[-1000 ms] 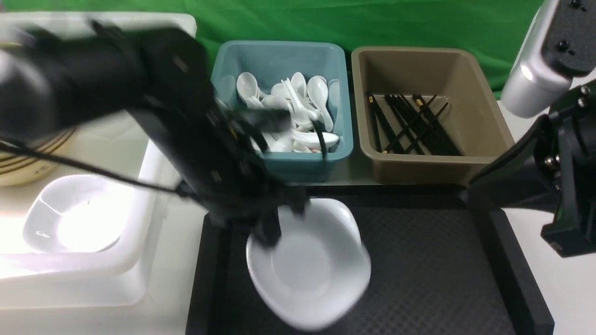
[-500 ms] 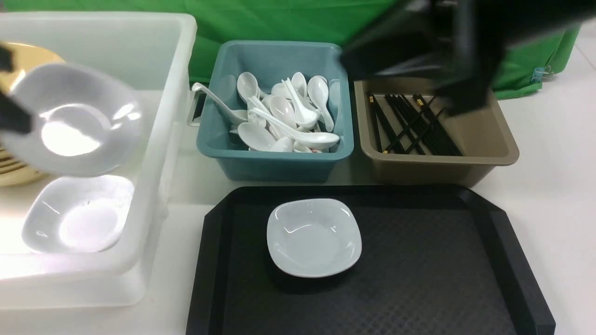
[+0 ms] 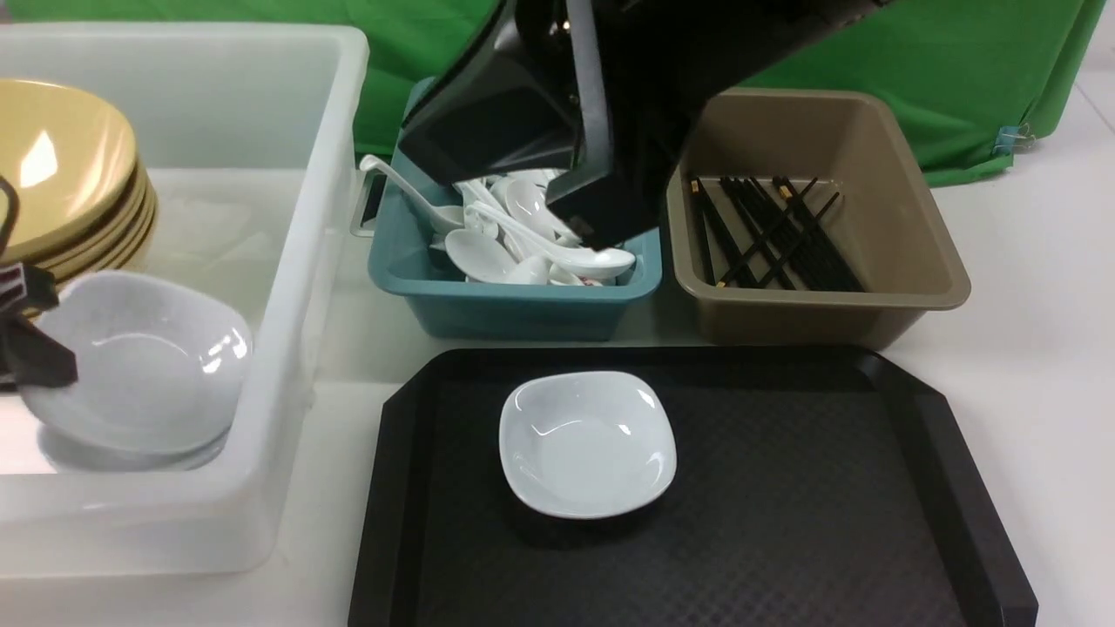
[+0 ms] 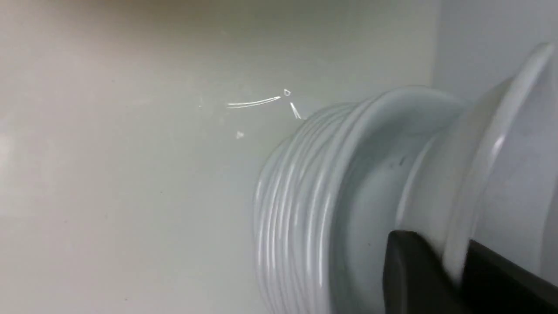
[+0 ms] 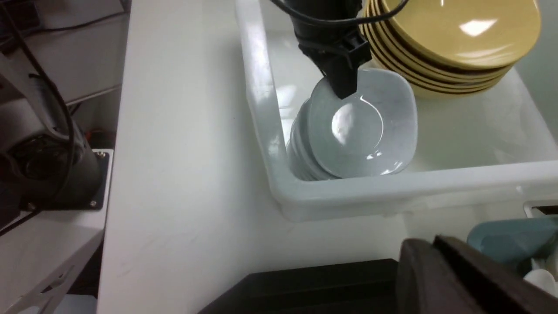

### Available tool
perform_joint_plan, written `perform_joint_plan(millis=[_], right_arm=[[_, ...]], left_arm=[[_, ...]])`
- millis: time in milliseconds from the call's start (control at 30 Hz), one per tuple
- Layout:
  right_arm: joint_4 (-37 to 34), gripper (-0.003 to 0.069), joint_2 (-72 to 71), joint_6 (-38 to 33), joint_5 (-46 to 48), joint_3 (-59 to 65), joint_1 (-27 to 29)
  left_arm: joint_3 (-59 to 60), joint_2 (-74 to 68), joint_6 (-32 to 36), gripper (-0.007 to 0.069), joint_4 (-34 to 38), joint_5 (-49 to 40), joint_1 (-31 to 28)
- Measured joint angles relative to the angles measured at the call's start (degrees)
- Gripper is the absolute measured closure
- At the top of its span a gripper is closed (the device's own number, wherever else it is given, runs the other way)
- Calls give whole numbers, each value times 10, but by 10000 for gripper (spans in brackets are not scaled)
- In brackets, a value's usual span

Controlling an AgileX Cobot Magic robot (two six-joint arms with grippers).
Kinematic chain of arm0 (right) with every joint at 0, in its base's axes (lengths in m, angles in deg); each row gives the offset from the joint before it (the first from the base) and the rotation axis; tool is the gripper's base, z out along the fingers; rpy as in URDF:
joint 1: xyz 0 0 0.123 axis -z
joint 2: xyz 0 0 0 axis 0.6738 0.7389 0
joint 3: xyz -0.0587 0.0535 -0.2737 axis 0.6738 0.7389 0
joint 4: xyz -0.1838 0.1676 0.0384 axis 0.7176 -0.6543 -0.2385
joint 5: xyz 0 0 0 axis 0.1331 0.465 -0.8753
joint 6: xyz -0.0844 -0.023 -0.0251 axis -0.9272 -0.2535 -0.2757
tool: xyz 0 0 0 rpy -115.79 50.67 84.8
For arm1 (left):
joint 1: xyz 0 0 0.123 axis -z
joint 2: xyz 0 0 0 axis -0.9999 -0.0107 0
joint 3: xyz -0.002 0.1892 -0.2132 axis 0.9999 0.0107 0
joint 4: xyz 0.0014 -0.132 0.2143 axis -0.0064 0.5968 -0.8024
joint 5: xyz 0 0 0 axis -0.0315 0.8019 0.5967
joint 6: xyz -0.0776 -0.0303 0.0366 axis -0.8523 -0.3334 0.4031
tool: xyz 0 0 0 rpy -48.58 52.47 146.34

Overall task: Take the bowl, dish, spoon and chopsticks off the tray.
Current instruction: Use the left arm to put the plate into the large storage box on the left, then use the left arm to grab the plate

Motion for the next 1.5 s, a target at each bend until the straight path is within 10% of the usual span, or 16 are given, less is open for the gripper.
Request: perform_joint_plan(millis=[433,567,700,933,1500], right_arm=[[87,638,-9,62,60,-1,0],[214,638,-32,135,69,8,0],[324,638,-69,197,70,42,10],[329,638,-129,226,70,179,76],[292,638,-194,230,39,295,133]], left_arm=[[-113,60,-89,97,-89,-83,10],[-133,87,-96,246,-44,-88,107],[-134,59,-111,563,-41,-51,309],[-167,-78,-203,594,-128,19,528],[-277,-334,-300,106,-304,68,566]])
